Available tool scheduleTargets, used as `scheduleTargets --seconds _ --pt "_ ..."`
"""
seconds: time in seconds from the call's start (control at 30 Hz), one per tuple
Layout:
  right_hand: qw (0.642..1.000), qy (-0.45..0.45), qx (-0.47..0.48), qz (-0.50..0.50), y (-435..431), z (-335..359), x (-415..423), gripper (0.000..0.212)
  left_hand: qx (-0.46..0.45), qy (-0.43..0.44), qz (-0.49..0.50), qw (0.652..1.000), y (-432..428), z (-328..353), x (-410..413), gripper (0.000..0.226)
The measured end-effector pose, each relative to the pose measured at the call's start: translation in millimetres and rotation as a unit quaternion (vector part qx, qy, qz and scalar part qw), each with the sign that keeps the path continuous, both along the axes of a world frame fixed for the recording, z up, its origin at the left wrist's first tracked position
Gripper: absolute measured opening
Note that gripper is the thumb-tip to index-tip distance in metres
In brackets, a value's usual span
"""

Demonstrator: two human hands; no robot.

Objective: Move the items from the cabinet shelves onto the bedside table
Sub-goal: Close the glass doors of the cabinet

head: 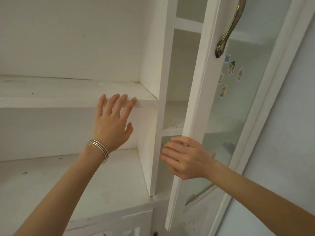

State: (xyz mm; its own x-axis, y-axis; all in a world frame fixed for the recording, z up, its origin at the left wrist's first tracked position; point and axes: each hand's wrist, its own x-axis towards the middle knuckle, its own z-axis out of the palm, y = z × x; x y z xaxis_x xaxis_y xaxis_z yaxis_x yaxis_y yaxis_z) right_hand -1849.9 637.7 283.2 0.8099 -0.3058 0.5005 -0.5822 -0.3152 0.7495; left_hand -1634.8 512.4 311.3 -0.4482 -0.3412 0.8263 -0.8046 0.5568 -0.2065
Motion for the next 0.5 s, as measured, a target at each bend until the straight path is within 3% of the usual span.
scheduleTargets --seconds 0.5 --pt "1.0 -0.014 -0.001 -0.006 -74.0 -0.9 4.9 0.019 -0.039 0.002 0.01 0.999 -8.7 -6.1 2.4 0.068"
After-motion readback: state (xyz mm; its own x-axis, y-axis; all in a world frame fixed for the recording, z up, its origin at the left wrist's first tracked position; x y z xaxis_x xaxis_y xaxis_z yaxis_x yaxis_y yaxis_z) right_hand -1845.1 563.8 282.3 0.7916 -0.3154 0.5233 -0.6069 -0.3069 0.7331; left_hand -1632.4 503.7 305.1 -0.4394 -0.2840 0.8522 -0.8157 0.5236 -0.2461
